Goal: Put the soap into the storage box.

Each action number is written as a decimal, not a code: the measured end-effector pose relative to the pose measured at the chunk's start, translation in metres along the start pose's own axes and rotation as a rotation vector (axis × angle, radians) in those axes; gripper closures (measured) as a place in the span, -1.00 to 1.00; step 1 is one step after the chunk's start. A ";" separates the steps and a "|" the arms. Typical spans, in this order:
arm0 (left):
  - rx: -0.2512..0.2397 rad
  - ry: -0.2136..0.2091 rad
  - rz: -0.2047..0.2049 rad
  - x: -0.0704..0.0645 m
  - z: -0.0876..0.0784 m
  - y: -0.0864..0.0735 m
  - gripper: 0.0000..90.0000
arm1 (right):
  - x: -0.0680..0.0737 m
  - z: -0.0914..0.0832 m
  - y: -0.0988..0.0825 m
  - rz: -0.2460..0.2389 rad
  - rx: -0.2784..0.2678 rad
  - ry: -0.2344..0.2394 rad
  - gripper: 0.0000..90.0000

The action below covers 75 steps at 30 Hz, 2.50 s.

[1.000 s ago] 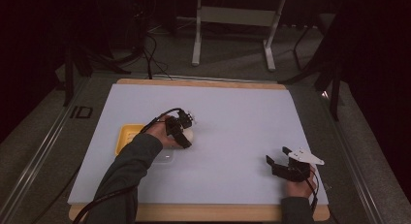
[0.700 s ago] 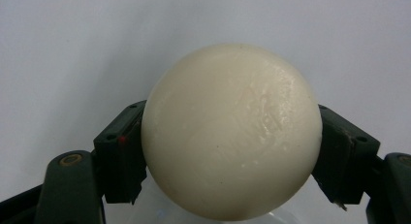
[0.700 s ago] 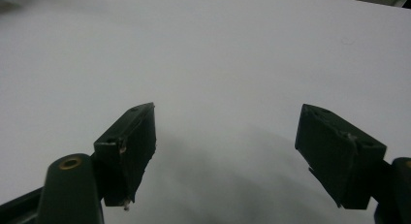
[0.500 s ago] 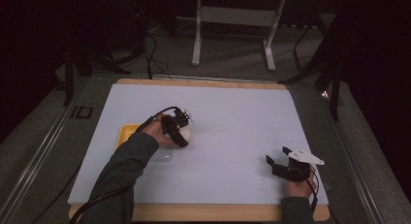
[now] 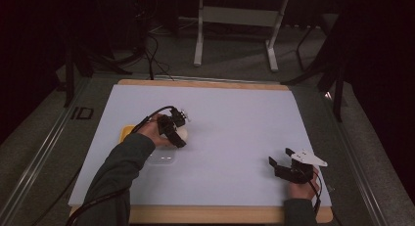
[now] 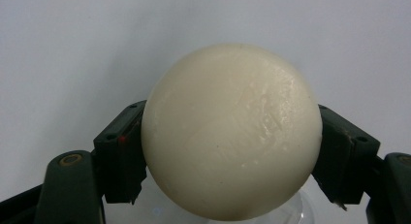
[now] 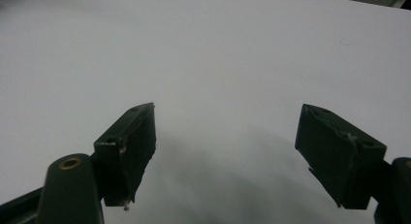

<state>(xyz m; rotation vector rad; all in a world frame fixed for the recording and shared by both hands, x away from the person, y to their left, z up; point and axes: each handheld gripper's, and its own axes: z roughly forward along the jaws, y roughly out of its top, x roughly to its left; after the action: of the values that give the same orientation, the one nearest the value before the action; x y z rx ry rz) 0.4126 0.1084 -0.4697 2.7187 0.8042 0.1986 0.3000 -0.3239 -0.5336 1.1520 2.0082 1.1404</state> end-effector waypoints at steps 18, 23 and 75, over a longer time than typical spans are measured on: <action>-0.016 -0.001 -0.022 0.001 -0.010 -0.010 -0.45 | 0.000 0.000 0.000 0.001 -0.001 -0.001 -0.52; -0.022 0.008 -0.014 -0.002 -0.012 -0.013 -0.45 | 0.000 0.000 0.000 0.002 -0.004 0.000 -0.52; -0.023 0.040 -0.058 0.009 -0.030 -0.047 -0.45 | 0.000 -0.001 -0.001 0.000 -0.014 -0.004 -0.52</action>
<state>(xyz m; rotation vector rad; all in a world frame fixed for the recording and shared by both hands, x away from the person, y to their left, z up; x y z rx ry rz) 0.3896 0.1576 -0.4561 2.6738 0.8848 0.2493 0.2988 -0.3243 -0.5335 1.1470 1.9944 1.1496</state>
